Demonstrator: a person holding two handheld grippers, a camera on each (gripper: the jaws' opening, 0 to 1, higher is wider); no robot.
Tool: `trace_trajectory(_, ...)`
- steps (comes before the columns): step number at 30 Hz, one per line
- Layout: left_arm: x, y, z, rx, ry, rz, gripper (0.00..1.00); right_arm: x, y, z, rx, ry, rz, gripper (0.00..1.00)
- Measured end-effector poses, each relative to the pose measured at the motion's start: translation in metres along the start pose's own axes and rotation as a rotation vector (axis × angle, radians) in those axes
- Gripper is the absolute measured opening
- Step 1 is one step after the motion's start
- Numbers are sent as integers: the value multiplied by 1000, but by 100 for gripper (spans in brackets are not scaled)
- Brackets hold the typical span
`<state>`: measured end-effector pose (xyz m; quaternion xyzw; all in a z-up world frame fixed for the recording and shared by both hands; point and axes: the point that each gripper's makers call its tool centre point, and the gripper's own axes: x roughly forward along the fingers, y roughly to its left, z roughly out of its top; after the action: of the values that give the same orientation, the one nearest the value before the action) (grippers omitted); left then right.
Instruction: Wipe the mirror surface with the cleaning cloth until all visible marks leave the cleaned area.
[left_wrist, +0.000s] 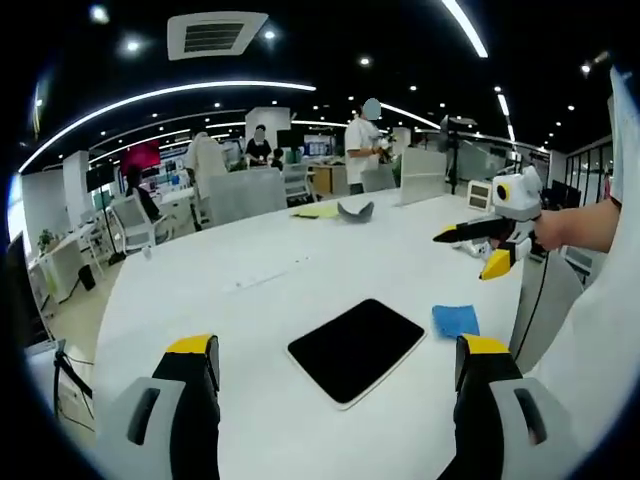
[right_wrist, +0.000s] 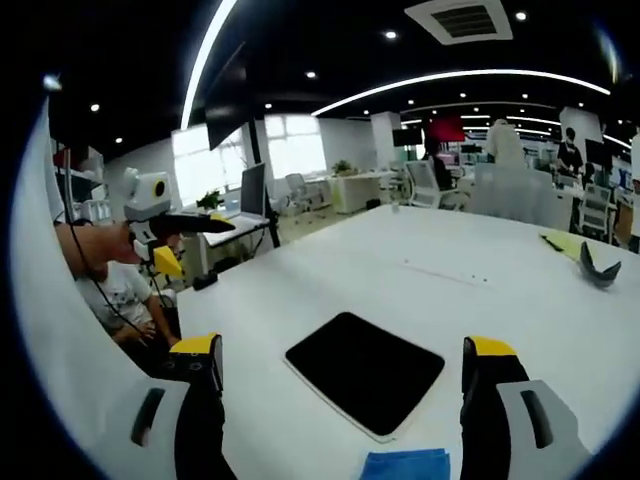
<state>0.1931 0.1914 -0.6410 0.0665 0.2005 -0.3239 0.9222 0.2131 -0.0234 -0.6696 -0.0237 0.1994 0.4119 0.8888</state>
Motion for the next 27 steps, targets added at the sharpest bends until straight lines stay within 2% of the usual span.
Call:
trace_trajectory(6, -3, 4, -2, 2, 5, 3, 99, 2, 1, -1, 19, 3, -2, 99)
trace_trajectory(8, -4, 5, -3, 5, 7, 4, 99, 4, 1, -1, -18, 13, -8, 99)
trace_trajectory(19, -8, 13, 0, 12, 11, 10, 99, 9, -1, 4, 14, -4, -11, 99)
trace_trajectory(23, -8, 13, 4, 12, 12, 1, 99, 7, -4, 5, 28, -11, -24, 99)
trace_trajectory(27, -10, 14, 10, 32, 19, -7, 99, 4, 2, 11, 31, -11, -35, 99)
